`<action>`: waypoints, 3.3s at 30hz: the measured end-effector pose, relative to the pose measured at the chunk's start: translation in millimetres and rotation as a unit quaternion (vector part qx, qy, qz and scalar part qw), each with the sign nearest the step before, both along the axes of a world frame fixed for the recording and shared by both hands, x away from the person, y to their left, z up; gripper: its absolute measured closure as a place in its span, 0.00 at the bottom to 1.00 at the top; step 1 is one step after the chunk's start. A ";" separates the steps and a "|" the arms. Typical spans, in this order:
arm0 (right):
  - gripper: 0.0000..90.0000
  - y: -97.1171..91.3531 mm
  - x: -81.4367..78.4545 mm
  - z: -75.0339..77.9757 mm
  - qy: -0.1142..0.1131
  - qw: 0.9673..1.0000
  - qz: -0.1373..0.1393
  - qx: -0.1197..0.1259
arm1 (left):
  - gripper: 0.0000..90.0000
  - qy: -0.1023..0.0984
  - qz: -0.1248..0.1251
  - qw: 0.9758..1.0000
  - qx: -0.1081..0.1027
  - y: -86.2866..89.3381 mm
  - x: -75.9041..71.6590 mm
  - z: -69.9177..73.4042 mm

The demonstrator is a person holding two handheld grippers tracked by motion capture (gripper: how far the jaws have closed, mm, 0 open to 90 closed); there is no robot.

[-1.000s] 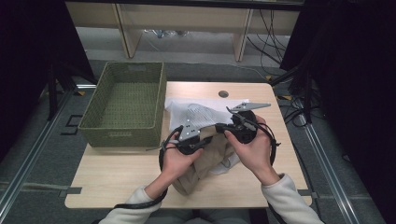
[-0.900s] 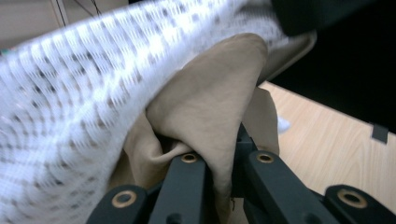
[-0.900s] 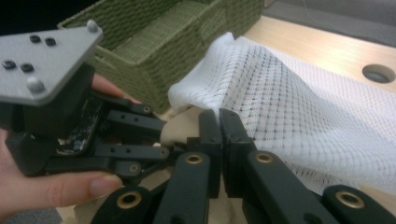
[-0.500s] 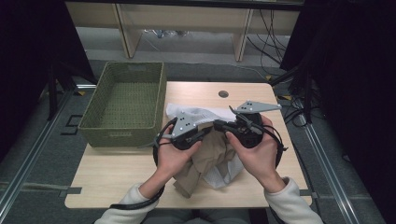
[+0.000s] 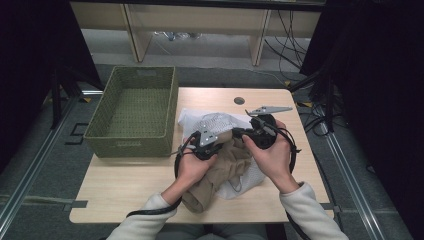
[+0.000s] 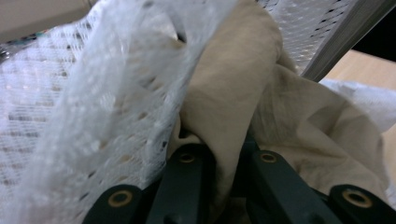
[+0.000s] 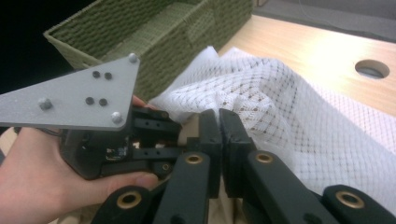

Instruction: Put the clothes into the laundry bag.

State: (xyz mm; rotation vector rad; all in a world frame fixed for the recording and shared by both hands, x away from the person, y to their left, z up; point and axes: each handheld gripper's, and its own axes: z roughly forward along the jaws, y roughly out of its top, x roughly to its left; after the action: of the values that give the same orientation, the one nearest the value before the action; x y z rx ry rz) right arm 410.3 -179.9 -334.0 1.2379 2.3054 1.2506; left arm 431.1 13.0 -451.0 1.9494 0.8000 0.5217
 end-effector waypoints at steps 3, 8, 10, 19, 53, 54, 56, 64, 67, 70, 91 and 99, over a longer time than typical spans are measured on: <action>1.00 1.8 2.2 -3.8 0.014 1.000 -0.004 0.001 | 0.90 0.004 0.000 1.000 0.001 0.7 -0.7 -0.8; 1.00 5.1 2.8 -6.1 0.019 1.000 0.002 -0.008 | 0.61 0.025 -0.016 0.999 -0.021 7.9 -14.0 2.7; 1.00 5.4 2.8 -6.6 0.020 1.000 0.002 -0.009 | 0.50 0.029 -0.021 0.999 -0.026 15.4 -23.4 7.3; 1.00 3.9 3.4 -5.6 0.016 1.000 0.000 -0.008 | 0.22 0.047 -0.057 0.997 0.010 40.4 -63.1 11.1; 1.00 3.2 2.7 -14.2 0.041 0.999 -0.007 -0.020 | 0.94 0.125 -0.097 0.985 0.071 17.3 -57.2 -58.8; 1.00 3.9 2.0 -13.9 0.042 0.999 -0.009 -0.020 | 0.95 0.124 -0.096 0.986 0.065 19.0 -57.3 -57.5; 1.00 4.1 2.9 -14.0 0.037 0.999 -0.004 -0.022 | 0.95 0.125 -0.094 0.986 0.056 19.2 -58.2 -56.3; 1.00 4.8 1.4 -9.6 0.027 1.000 0.004 -0.016 | 0.96 0.094 -0.083 0.992 0.002 22.4 -64.3 -29.2; 1.00 6.3 -1.0 -7.0 0.024 1.000 0.005 -0.017 | 0.96 0.076 -0.085 0.993 -0.007 22.7 -64.6 -18.6; 1.00 8.8 -4.0 -4.8 0.018 1.000 0.008 -0.010 | 0.96 0.071 -0.076 0.994 -0.027 22.1 -64.5 -9.1; 1.00 12.0 -15.8 8.0 0.001 1.000 0.020 -0.004 | 0.96 0.019 -0.050 0.995 -0.082 16.4 -49.6 36.8; 1.00 10.0 -17.2 12.1 -0.008 1.000 0.025 0.002 | 0.96 0.008 -0.041 0.995 -0.088 18.0 -45.1 42.6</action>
State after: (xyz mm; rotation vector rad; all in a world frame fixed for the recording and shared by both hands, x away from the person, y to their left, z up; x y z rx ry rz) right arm 393.1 -169.8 -322.0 1.1735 2.3376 1.2781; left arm 386.0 31.1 -408.4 1.8160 0.7465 0.3744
